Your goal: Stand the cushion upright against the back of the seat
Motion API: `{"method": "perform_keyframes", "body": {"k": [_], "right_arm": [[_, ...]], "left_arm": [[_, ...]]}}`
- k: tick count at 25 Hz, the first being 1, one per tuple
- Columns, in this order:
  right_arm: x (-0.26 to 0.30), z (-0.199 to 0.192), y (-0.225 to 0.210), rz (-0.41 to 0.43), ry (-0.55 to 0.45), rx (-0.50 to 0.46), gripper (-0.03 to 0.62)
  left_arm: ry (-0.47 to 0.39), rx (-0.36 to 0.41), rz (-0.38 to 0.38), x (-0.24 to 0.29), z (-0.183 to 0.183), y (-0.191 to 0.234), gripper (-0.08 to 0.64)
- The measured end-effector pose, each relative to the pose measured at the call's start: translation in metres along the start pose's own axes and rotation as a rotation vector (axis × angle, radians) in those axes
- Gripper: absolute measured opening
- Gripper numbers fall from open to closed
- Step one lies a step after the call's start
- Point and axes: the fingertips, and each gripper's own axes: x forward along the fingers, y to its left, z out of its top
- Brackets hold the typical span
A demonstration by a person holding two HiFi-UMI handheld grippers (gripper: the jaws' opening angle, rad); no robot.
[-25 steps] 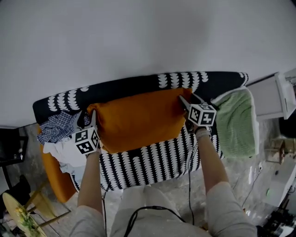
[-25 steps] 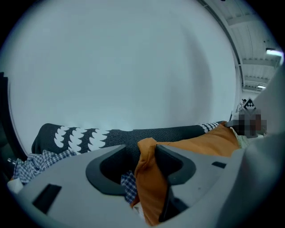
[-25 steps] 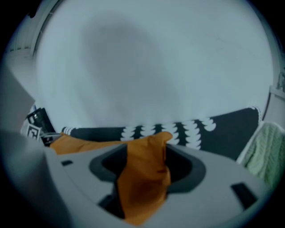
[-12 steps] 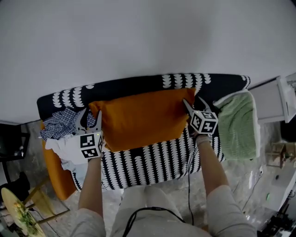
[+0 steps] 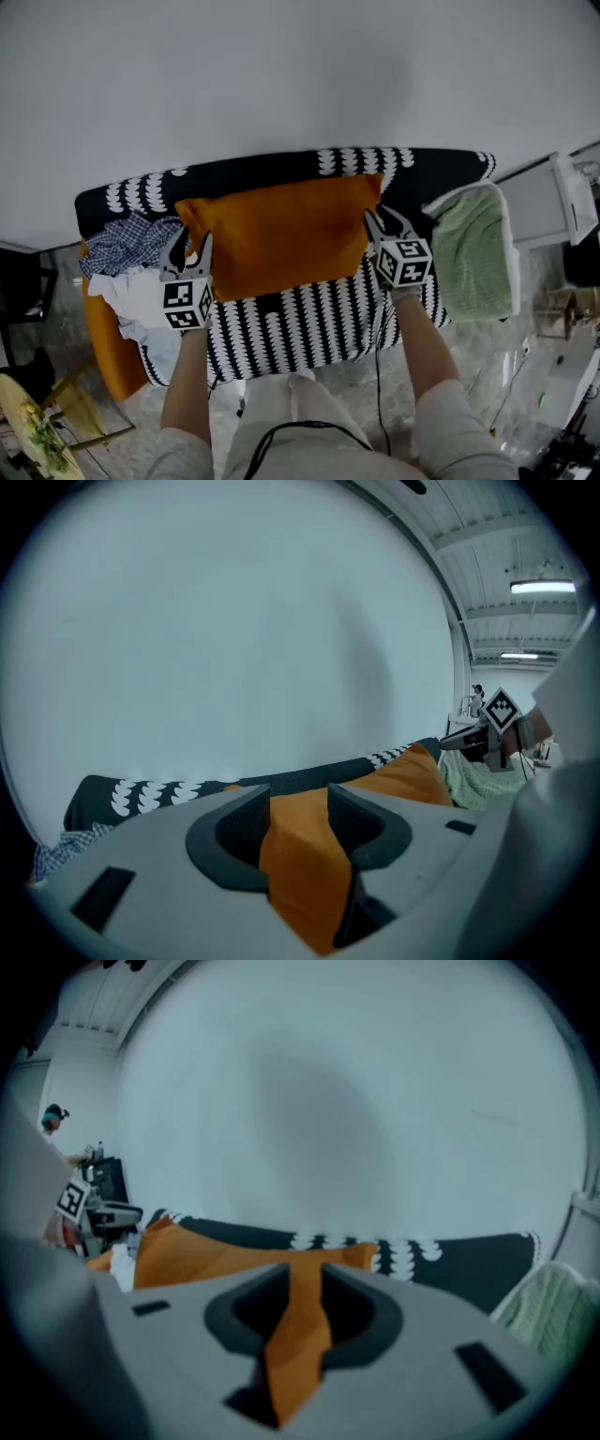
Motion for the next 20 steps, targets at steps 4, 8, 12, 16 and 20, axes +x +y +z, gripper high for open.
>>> {"method": "perform_keyframes", "body": {"k": [4, 8, 12, 16, 20], "right_arm": [[-0.022, 0.005, 0.020, 0.065, -0.064, -0.031, 0.031], [-0.048, 0.008, 0.046, 0.139, -0.092, -0.086, 0.017], [-0.071, 0.006, 0.065, 0.196, -0.102, -0.078, 0.017], [-0.099, 0.007, 0.083, 0.254, -0.119, -0.076, 0.017], [-0.130, 0.009, 0.100, 0.311, -0.142, -0.062, 0.017]], "left_arm": [[0.017, -0.011, -0.054, -0.023, -0.006, -0.025, 0.132], [0.030, -0.019, -0.060, -0.053, -0.012, -0.045, 0.049], [0.014, -0.056, -0.084, -0.079, -0.010, -0.067, 0.026], [-0.006, -0.075, -0.109, -0.100, -0.001, -0.091, 0.025], [-0.013, -0.084, -0.146, -0.124, 0.005, -0.112, 0.025]]}}
